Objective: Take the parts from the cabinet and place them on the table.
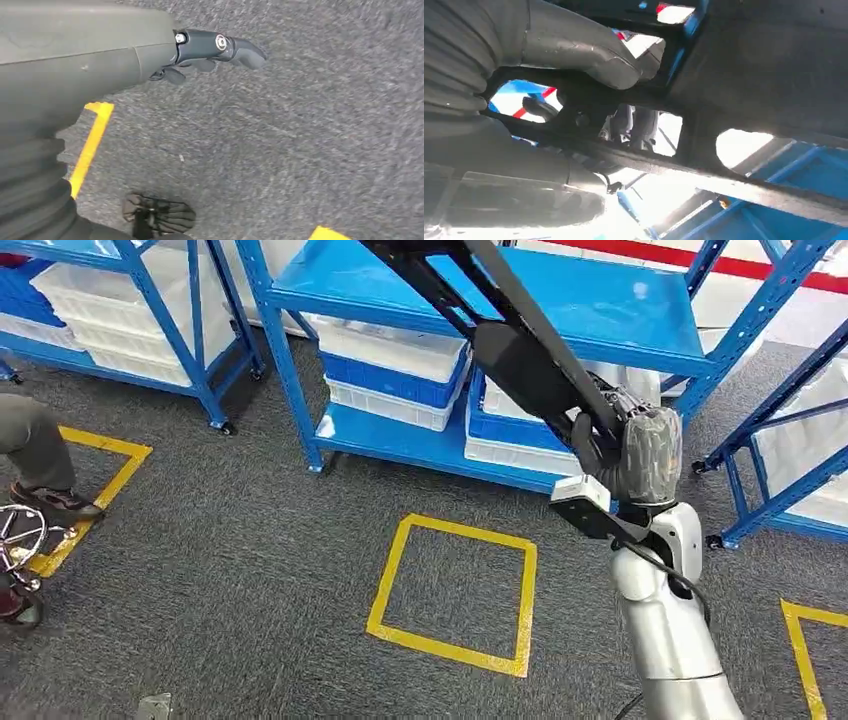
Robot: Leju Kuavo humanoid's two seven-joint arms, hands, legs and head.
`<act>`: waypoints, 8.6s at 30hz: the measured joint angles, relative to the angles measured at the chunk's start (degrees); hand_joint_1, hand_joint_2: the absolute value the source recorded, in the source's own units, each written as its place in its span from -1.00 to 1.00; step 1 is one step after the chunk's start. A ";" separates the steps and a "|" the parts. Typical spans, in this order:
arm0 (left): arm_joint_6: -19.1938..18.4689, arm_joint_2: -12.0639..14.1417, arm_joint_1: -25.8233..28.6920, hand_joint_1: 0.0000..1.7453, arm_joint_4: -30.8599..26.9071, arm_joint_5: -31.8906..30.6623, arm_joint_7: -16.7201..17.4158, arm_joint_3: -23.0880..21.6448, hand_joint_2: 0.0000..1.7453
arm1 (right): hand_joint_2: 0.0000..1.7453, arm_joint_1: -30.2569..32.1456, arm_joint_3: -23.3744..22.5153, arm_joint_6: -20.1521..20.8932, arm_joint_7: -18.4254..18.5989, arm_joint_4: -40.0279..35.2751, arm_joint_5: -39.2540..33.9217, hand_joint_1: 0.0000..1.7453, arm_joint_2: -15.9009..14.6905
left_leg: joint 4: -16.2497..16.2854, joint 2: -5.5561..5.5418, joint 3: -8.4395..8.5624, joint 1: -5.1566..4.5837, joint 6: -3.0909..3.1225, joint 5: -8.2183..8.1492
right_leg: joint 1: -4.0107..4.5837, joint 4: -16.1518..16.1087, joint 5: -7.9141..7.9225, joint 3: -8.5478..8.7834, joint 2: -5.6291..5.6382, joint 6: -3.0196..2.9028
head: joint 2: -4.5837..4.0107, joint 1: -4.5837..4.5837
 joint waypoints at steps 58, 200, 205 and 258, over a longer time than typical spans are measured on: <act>2.16 -0.76 -1.78 -1.00 -0.81 -2.73 2.12 -1.77 1.00 | 1.00 3.28 -3.32 0.79 0.20 -4.87 7.63 1.00 2.16 | -1.72 1.41 4.01 -0.75 0.64 -1.39 | 1.33 -12.63 3.21 5.28 -1.66 -2.79 | 0.00 -0.35; 4.15 -1.29 -1.22 -1.00 -0.76 -3.63 3.69 -3.87 1.00 | 1.00 8.80 0.22 -2.17 1.57 -4.79 9.57 1.00 0.54 | 18.16 -0.54 -8.21 0.36 -3.27 -8.34 | 0.25 -17.03 5.70 7.08 -1.97 -2.80 | -0.02 -0.06; 4.04 -1.20 -1.60 -1.00 -0.77 -3.76 3.69 -3.91 1.00 | 1.00 8.94 0.99 -2.23 1.57 -4.65 10.08 1.00 1.11 | 1.01 4.38 1.73 -1.22 -1.21 -2.48 | 1.38 -16.98 5.47 7.17 -4.84 -2.74 | -0.02 0.00; 5.22 -1.29 -0.20 -1.00 -0.77 -2.25 2.36 -4.15 1.00 | 1.00 3.95 6.67 -2.17 1.95 1.71 10.60 1.00 3.89 | 6.20 -1.10 -2.17 0.05 -2.93 -4.31 | -0.90 -17.31 5.91 7.20 0.39 -2.47 | -0.02 -0.83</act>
